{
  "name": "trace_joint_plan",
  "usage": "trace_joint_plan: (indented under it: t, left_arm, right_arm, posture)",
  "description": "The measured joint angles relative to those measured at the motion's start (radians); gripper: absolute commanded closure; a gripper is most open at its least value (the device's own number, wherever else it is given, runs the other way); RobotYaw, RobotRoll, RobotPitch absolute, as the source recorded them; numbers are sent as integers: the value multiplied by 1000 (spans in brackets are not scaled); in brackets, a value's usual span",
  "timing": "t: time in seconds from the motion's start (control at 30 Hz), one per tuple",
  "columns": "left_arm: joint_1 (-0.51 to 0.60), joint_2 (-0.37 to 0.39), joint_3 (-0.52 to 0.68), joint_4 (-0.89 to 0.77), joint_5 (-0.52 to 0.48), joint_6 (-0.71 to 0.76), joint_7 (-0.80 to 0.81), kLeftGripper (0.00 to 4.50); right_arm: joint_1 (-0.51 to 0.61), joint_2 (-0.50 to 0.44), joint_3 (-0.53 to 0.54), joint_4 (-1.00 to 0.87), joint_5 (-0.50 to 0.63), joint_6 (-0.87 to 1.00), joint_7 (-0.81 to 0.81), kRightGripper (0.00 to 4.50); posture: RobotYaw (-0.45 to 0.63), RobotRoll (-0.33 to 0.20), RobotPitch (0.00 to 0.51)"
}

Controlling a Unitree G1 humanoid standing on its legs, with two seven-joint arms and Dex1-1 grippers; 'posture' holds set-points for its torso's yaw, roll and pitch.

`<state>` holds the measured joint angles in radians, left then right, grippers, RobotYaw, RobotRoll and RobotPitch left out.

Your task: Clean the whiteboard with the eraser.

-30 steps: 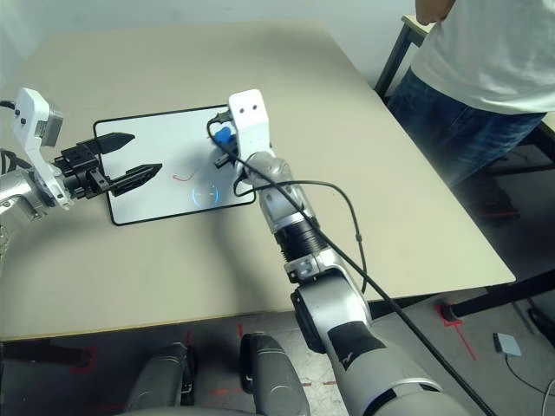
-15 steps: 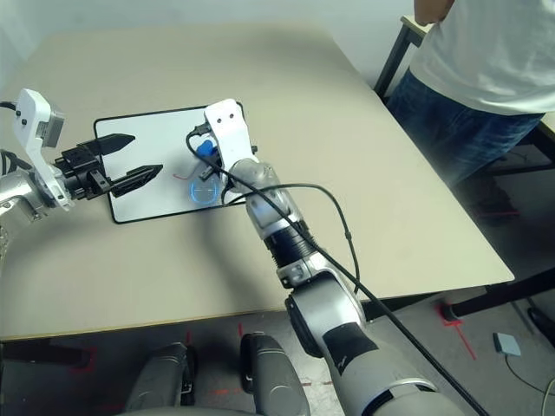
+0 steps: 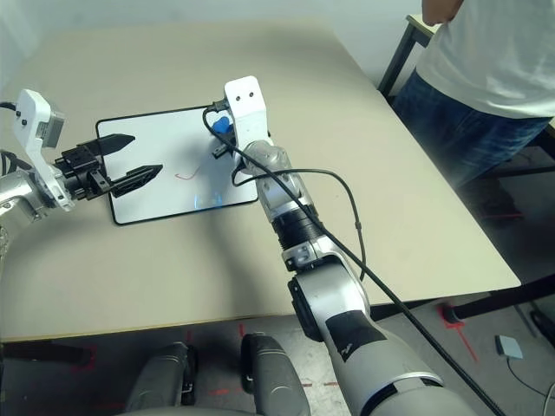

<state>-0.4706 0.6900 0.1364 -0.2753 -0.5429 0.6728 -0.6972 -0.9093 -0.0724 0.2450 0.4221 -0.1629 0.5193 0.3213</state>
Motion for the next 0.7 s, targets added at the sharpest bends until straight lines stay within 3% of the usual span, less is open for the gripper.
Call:
trace_joint_plan:
  t: [0.3, 0.7]
  left_arm:
    - [2, 0, 0, 0, 0, -1, -2, 0]
    - [2, 0, 0, 1, 2, -2, -3, 0]
  right_arm:
    - [58, 4, 56, -98, -11, 72, 44, 3690]
    - [-97, -33, -32, 73, -4, 4, -10, 3692]
  posture:
    - [129, 0, 134]
    - [127, 0, 129]
